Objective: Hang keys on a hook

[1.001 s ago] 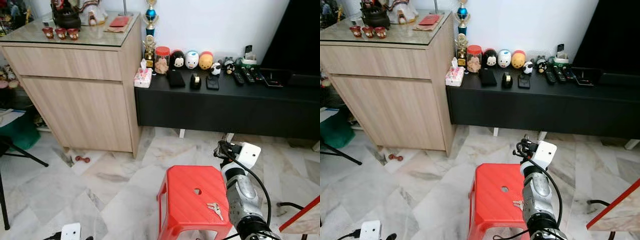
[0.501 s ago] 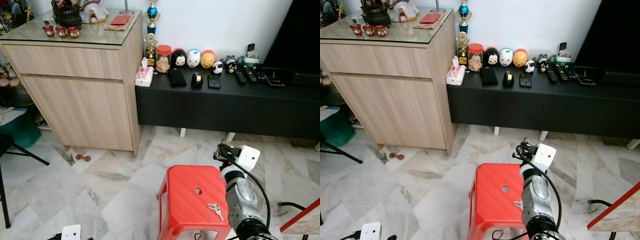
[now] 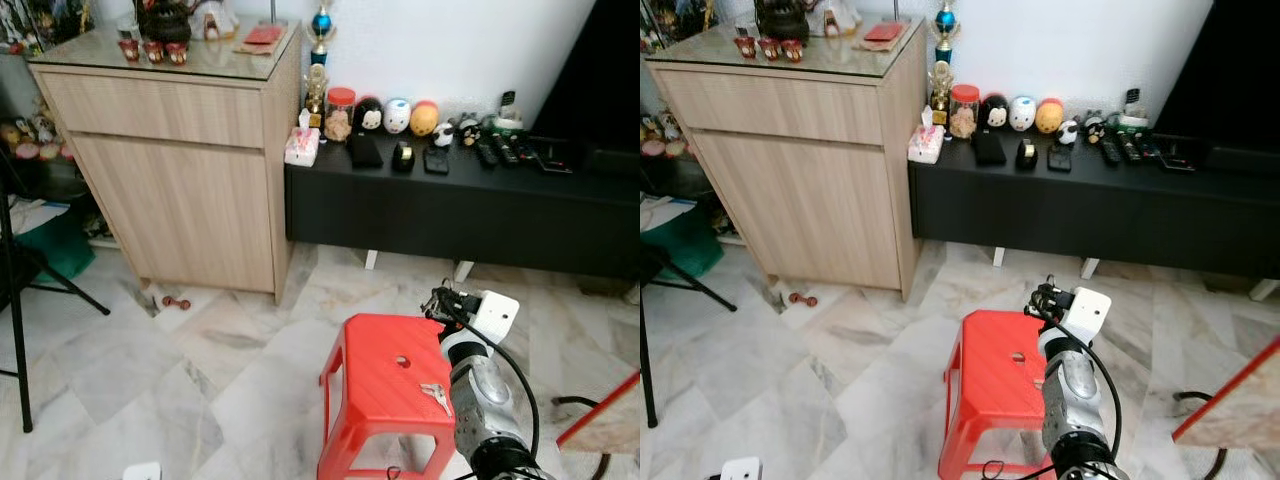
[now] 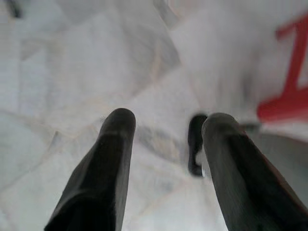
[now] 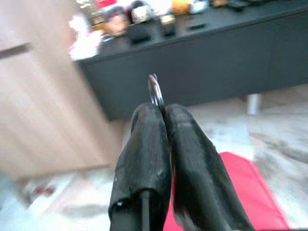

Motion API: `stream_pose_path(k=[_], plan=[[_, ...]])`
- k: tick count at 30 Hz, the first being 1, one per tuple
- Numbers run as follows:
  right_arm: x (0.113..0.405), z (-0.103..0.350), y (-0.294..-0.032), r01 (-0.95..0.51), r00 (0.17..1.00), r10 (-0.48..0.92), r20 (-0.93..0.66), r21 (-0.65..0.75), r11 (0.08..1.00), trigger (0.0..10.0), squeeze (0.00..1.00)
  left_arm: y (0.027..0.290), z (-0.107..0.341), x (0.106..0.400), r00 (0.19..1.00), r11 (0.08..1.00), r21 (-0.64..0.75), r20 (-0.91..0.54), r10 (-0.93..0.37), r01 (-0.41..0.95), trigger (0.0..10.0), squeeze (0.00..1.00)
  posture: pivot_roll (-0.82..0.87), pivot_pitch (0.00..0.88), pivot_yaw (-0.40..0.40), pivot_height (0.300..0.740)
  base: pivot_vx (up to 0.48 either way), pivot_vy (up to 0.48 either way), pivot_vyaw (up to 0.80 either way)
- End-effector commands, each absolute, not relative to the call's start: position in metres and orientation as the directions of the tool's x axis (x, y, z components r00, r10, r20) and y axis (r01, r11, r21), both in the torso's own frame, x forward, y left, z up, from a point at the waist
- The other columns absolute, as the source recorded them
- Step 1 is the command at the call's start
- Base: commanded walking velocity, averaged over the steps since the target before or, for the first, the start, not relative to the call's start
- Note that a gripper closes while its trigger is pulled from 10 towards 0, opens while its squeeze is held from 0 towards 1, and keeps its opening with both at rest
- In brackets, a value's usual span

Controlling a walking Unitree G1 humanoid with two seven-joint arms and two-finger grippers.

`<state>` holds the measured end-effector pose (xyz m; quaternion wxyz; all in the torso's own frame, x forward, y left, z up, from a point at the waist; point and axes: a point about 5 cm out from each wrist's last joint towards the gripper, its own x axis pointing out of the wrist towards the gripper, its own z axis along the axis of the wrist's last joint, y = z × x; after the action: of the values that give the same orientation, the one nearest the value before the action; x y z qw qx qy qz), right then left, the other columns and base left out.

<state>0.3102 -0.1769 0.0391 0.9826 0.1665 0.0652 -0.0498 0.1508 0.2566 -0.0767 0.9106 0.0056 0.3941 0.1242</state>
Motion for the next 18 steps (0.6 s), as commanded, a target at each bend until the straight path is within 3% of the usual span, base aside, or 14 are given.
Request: stream_pose_path(k=[1,13,18], plan=[[0.3149,0.0439,-0.1713,0.099,0.99,-0.059,-0.131,0.325,0.941,10.0,0.0,0.2545,-0.0864,0.1295,0.599,0.968,0.105,-0.769,0.224,-0.227,10.0,0.0,0.19,0.0,-0.062,0.74,-0.304,0.0,0.0],[0.3168,0.0452,-0.1689,0.096,0.99,-0.055,-0.132,0.325,0.941,10.0,0.0,0.2578,-0.0877,0.1248,0.575,0.97,0.114,-0.788,0.219,-0.213,10.0,0.0,0.2,0.0,-0.067,0.74,-0.046,0.0,0.0],[0.3155,0.0438,-0.1704,0.106,0.988,-0.065,-0.137,0.322,0.941,10.0,0.0,0.2579,-0.0877,0.1251,0.574,0.97,0.115,-0.789,0.219,-0.212,10.0,0.0,0.2,0.0,-0.069,0.74,0.0,-0.29,0.0]])
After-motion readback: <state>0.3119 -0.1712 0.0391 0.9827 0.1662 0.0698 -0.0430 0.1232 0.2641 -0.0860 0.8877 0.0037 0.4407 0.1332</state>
